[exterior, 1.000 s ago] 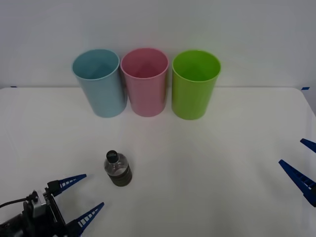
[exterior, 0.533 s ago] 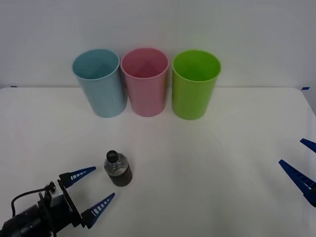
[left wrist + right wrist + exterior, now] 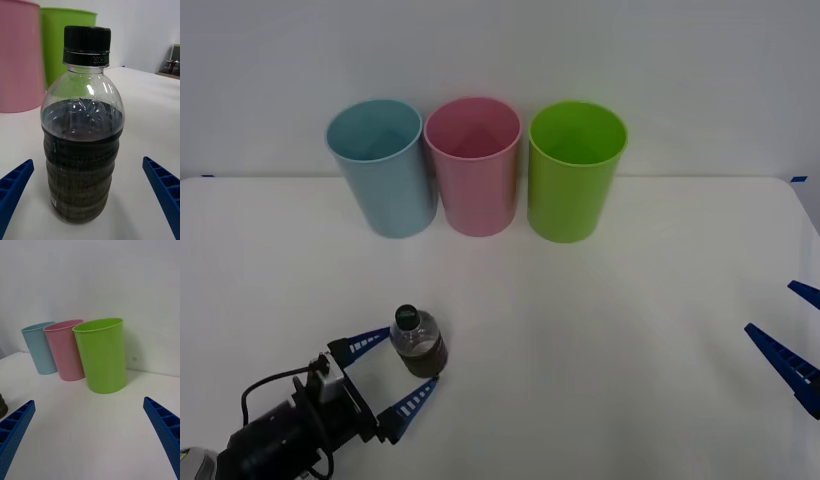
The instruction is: Grasp the object on the table and drop it into the matching bin: aluminum can to the light blue bin, PET bottle to the pink bin.
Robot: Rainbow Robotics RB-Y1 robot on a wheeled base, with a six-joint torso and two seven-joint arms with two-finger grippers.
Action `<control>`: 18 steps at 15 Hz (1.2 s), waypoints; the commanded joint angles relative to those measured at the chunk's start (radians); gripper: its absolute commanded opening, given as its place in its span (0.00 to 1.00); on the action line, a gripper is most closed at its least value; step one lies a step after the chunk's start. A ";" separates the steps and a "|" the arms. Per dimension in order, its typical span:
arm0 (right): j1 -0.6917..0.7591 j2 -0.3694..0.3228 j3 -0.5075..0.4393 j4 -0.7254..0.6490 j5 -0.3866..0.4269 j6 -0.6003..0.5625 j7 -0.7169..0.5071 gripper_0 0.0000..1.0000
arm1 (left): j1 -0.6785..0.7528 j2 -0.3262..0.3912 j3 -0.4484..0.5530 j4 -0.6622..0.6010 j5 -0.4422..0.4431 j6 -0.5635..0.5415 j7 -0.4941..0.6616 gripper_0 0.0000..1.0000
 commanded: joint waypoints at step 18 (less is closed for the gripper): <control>0.000 0.000 0.000 0.000 0.000 0.000 0.000 1.00 | -0.051 -0.023 -0.073 0.000 -0.010 0.127 0.005 0.00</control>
